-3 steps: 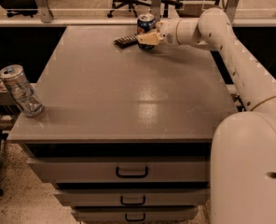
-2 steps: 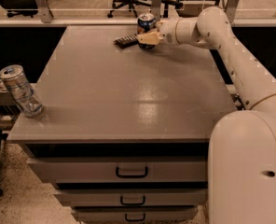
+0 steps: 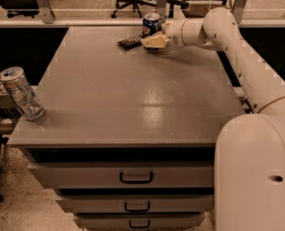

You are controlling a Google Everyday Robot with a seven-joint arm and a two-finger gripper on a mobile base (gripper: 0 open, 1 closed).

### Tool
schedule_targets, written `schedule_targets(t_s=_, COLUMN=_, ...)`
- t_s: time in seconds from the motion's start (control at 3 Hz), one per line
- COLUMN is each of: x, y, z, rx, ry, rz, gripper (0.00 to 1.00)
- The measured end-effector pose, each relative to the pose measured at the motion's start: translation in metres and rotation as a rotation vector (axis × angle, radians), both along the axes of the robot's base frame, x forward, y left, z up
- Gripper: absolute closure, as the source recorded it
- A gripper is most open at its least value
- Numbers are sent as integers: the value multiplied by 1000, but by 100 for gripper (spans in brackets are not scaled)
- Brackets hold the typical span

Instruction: Move pepsi can near rxbar chocolate

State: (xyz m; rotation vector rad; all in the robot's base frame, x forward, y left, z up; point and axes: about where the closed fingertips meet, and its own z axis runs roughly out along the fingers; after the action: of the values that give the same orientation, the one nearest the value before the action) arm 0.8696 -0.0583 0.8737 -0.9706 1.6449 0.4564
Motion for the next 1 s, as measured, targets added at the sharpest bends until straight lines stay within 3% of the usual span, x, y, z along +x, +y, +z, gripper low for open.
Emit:
schedule_targets(t_s=0.33, x=13, y=-24, z=6, rx=-29, ry=-42, rz=-61, gripper=0)
schedule_targets(t_s=0.67, x=21, y=-44, z=17, rx=-43, ry=-89, rz=-109, gripper=0)
schedule_targets(t_s=1.0, x=17, y=-66, z=33, rx=-16, ry=-121, rz=-158, gripper=0)
